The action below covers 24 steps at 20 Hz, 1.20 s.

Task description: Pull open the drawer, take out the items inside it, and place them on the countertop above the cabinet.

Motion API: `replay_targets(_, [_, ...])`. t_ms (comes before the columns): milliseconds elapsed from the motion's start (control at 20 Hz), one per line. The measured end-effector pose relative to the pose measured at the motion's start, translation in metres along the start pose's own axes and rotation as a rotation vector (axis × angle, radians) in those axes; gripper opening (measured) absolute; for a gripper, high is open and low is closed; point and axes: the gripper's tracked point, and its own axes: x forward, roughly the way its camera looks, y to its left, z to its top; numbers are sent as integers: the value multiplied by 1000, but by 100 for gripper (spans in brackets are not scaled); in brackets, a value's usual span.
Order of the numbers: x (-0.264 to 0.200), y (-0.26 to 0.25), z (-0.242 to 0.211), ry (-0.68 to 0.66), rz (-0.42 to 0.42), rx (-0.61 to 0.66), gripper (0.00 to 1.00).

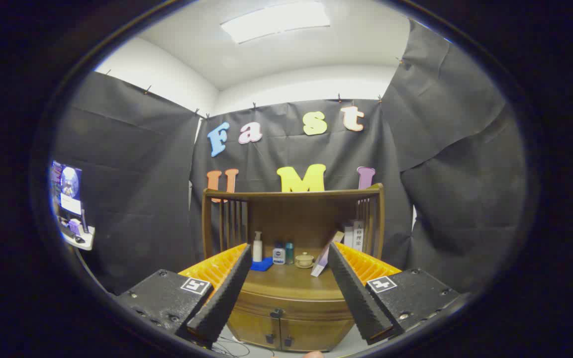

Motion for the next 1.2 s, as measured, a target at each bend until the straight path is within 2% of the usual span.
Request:
replay_targets(450, [1, 15, 6, -13, -21, -28, 99])
replay_targets(800, [8, 9, -7, -5, -27, 23, 99])
replay_targets(1200, [45, 11, -68, 51, -31, 46, 99])
